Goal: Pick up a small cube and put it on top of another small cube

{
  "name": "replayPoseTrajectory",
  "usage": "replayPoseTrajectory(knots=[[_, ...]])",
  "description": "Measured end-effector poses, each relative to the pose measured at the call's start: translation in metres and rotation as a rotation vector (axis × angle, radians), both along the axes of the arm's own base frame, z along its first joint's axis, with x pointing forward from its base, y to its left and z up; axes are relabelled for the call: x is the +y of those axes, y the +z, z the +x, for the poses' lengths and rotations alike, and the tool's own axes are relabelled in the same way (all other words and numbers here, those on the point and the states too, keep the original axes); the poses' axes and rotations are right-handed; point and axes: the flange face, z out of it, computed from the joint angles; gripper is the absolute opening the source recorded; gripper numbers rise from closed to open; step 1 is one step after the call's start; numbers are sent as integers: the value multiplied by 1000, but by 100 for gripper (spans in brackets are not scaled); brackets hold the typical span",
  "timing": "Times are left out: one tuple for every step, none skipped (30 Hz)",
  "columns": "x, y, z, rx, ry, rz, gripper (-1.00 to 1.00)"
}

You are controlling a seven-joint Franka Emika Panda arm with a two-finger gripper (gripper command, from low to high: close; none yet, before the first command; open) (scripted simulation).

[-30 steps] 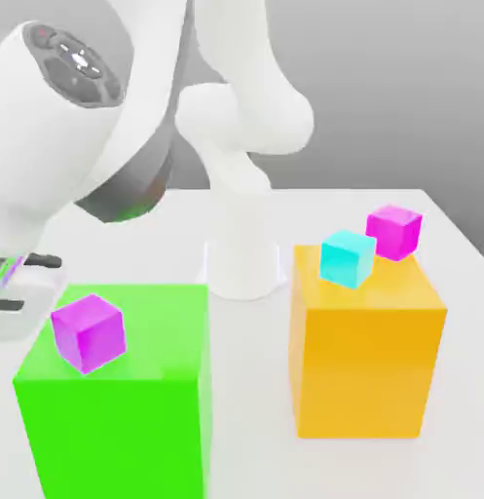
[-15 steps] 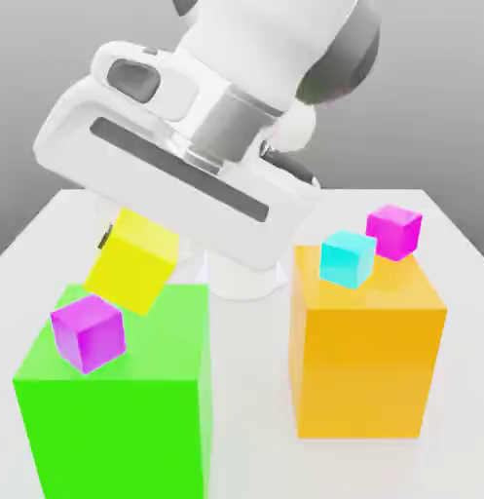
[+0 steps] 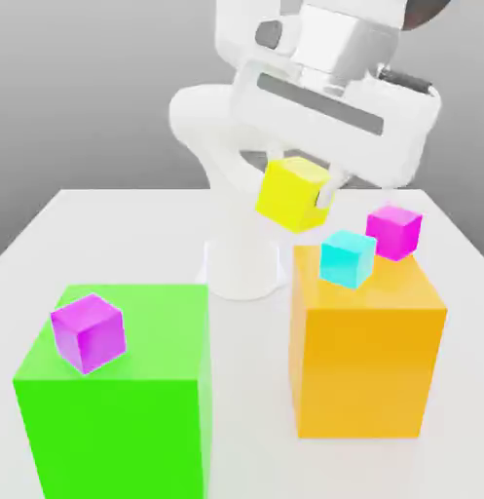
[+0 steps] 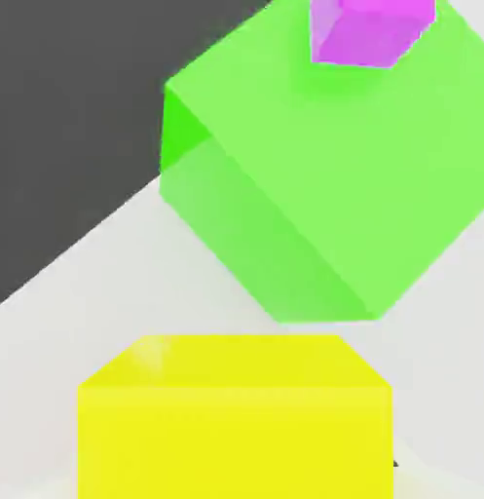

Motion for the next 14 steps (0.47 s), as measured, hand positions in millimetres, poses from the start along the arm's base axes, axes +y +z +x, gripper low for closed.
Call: replayPoseTrajectory(knots=[[5, 0, -8, -8, -52, 26, -100], [9, 0, -15, -15, -104, 52, -100], [13, 0, -23, -21, -156, 80, -100], [17, -1, -30, -25, -208, 107, -100], [23, 0, -39, -28, -252, 133, -100], [30, -1, -46, -27, -265, 148, -100], [34, -10, -49, -27, -272, 155, -100], [36, -22, -51, -27, -276, 159, -100], [36, -35, -52, -27, -278, 161, -100], [37, -49, -53, -27, -279, 161, -100], [37, -57, -53, -27, -280, 161, 100], [37, -57, -53, -27, -280, 161, 100], [37, -57, -53, -27, -280, 161, 100], [37, -57, -53, -27, -280, 161, 100]])
